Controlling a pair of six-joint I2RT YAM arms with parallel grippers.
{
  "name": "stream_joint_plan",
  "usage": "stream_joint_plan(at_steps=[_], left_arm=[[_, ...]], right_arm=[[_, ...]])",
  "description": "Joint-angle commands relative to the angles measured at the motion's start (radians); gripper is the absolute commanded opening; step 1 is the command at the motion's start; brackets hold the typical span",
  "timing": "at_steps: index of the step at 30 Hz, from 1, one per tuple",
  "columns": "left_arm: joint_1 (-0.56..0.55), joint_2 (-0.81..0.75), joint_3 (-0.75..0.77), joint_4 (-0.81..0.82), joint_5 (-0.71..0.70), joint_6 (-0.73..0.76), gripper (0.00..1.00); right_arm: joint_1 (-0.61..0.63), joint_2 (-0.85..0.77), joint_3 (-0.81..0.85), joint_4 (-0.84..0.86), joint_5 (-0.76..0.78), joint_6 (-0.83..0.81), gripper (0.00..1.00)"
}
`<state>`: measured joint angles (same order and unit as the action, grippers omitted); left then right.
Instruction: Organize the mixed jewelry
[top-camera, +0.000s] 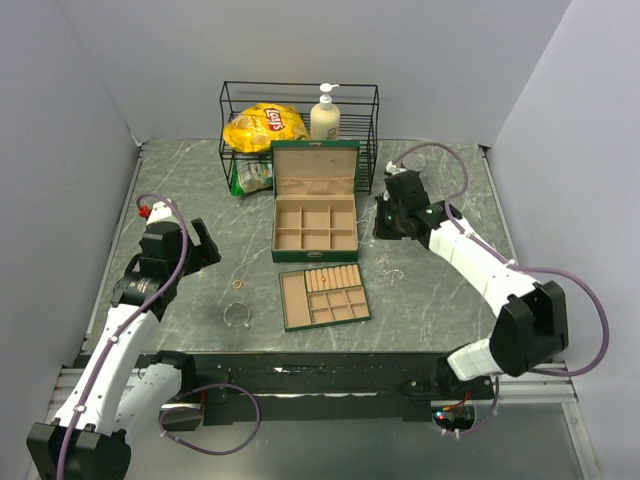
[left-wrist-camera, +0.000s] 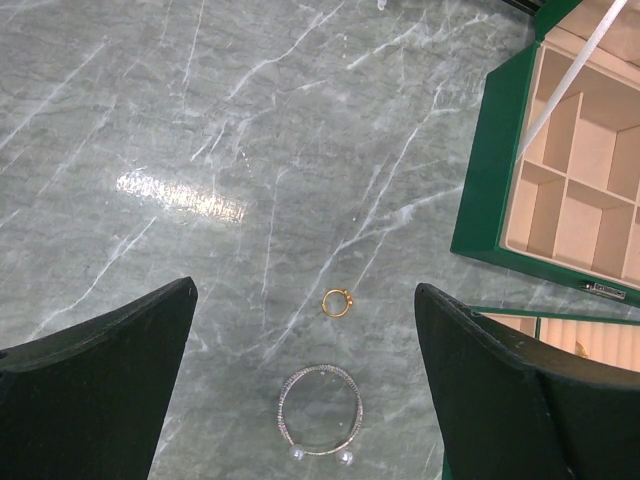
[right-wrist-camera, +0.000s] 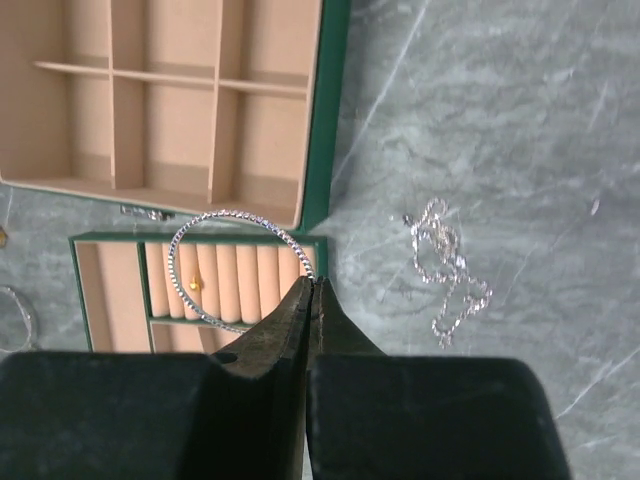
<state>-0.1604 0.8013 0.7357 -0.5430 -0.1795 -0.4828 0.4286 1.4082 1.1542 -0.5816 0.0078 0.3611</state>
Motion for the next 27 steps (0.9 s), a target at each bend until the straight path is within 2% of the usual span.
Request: stream_joint_plan(at_steps=[1, 5, 14, 27], left_arm=[[0.004, 0.001, 0.039, 0.018, 0.009, 0.012, 0.96], [0.004, 0.003, 0.041, 0.018, 0.008, 0.013, 0.96], [0.004, 0.012, 0.041, 0.018, 0.011, 0.015, 0.96], [0.004, 0.029, 0.044, 0.017, 0.014, 0.015, 0.96]], right_arm=[[0.025, 0.067, 0.107, 0.026, 0.030, -0.045, 0.00], [0.050, 0.188, 0.214, 0.005, 0.081, -0.086, 0.00], [0.087, 0.333, 0.331, 0.012, 0.146, -0.166, 0.00], [0.142, 0.452, 0.375, 0.016, 0.179, -0.274, 0.00]])
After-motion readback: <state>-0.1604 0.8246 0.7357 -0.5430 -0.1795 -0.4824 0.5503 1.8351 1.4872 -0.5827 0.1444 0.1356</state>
